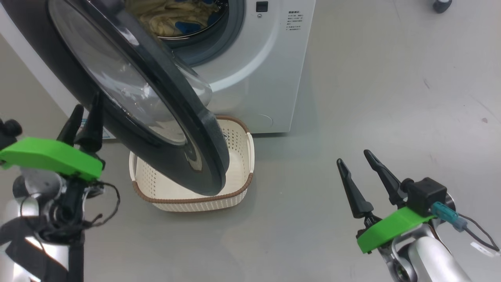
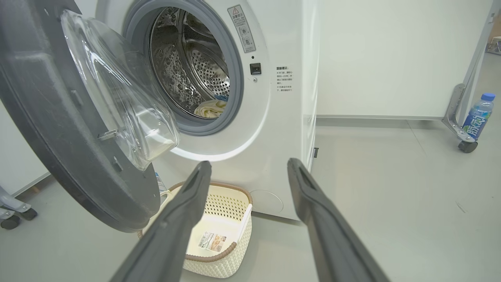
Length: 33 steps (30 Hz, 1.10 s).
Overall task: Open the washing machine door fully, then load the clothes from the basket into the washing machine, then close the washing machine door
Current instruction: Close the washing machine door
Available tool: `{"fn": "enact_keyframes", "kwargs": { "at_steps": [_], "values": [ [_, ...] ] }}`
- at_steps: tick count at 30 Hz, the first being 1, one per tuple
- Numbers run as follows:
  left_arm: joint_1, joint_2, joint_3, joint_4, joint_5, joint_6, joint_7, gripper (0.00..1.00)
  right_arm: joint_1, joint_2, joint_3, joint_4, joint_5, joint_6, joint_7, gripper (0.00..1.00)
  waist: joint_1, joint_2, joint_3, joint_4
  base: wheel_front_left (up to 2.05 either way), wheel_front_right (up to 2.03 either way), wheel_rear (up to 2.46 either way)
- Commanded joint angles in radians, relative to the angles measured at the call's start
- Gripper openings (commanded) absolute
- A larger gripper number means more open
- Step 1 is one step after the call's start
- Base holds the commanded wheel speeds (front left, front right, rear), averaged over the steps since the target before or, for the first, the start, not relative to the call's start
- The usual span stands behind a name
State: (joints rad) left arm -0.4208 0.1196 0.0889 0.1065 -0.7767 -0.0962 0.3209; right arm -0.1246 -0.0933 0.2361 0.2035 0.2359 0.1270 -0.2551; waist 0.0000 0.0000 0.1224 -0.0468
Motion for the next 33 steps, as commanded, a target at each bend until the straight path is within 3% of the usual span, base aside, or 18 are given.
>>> {"fn": "enact_keyframes", "kwargs": {
  "at_steps": [1, 14, 22, 28, 33],
  "values": [
    [-0.009, 0.041, 0.015, -0.038, 0.025, -0.009, -0.027, 1.00, -0.009, -0.014, 0.013, -0.037, -0.008, 0.004, -0.007, 1.00, 0.0000, 0.0000, -0.001, 0.001, 0.00, 0.00, 0.00],
    [0.088, 0.104, -0.113, 0.046, 0.198, -0.033, -0.335, 1.00, 0.002, -0.020, 0.000, -0.041, -0.012, 0.004, -0.007, 1.00, 0.0000, 0.0000, 0.000, 0.005, 0.00, 0.00, 0.00],
    [0.154, 0.136, -0.189, 0.143, 0.251, -0.034, -0.519, 1.00, 0.008, -0.020, -0.003, -0.042, -0.013, 0.004, -0.007, 1.00, 0.0000, 0.0000, -0.007, -0.003, 0.00, 0.00, 0.00],
    [0.213, 0.129, -0.197, 0.197, 0.307, -0.034, -0.579, 1.00, 0.016, -0.017, -0.004, -0.043, -0.012, 0.004, -0.007, 1.00, 0.0000, 0.0000, -0.011, -0.011, 0.00, 0.00, 0.00],
    [0.269, 0.102, -0.161, 0.131, 0.386, -0.034, -0.582, 1.00, 0.019, -0.016, -0.006, -0.040, -0.012, 0.004, -0.007, 1.00, 0.0000, 0.0000, -0.011, -0.013, 0.00, 0.00, 0.00]
  ]
}}
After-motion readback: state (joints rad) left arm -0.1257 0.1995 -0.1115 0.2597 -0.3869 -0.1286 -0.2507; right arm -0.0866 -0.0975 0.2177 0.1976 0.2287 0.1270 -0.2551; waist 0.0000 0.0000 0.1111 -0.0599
